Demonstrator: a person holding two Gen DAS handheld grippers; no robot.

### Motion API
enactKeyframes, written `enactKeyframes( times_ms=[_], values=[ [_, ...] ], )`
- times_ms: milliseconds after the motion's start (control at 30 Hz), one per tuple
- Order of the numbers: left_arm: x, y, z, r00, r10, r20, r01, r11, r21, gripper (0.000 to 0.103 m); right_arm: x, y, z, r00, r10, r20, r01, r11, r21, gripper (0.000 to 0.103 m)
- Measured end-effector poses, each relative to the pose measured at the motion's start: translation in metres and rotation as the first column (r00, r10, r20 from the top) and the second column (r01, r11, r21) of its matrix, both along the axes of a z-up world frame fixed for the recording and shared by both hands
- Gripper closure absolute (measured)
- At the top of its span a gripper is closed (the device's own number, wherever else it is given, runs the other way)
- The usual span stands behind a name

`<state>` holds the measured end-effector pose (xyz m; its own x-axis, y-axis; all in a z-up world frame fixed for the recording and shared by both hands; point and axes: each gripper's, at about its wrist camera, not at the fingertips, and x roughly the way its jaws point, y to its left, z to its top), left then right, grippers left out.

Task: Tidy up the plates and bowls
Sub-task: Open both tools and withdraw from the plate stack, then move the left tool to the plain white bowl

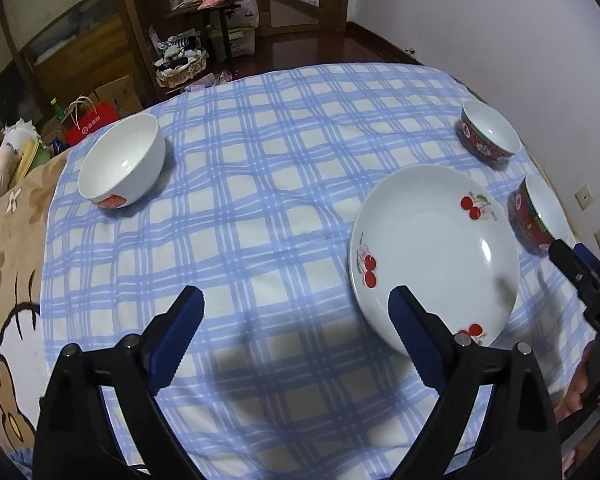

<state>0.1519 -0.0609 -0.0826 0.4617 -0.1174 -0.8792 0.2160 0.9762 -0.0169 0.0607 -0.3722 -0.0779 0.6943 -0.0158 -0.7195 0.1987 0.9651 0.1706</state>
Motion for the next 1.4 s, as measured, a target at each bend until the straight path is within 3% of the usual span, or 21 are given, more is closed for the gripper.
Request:
enactKeyframes(
  times_ms=[333, 567, 800, 967, 1267, 1400],
  values=[
    [0.006, 0.021, 0.046, 0.999, -0.043, 0.012, 0.043, 0.999, -0.018, 0.011, 0.016, 0.027, 0.032, 0.996, 0.06, 0.062, -0.055, 0.996, -0.076, 0.0],
    [0.024, 0.054, 0.066, 1.0, 0.015, 0.026, -0.014, 1.0, -0.02, 0.011, 0.037, 0.052, 0.049, 0.99, 0.12, 0.079, -0.116, 0.992, -0.054, 0.0],
    [0.051, 0.095, 0.06, 0.998, 0.062, 0.015, -0.063, 0.997, 0.04, 0.011, 0.08, 0.09, 0.059, 0.973, 0.221, 0.059, -0.222, 0.975, 0.01, 0.0],
    [0.078, 0.129, 0.049, 0.996, 0.087, 0.035, -0.091, 0.988, 0.125, 0.011, 0.123, 0.125, 0.059, 0.951, 0.307, 0.037, -0.309, 0.95, 0.038, 0.0],
    [0.126, 0.183, 0.036, 0.979, 0.202, 0.012, -0.202, 0.976, 0.079, 0.011, 0.185, 0.202, 0.055, 0.907, 0.42, -0.009, -0.42, 0.907, 0.019, 0.0],
    [0.142, 0.2, 0.03, 0.966, 0.259, 0.007, -0.259, 0.966, 0.022, 0.011, 0.206, 0.23, 0.051, 0.892, 0.453, -0.003, -0.452, 0.892, 0.008, 0.0]
  ],
)
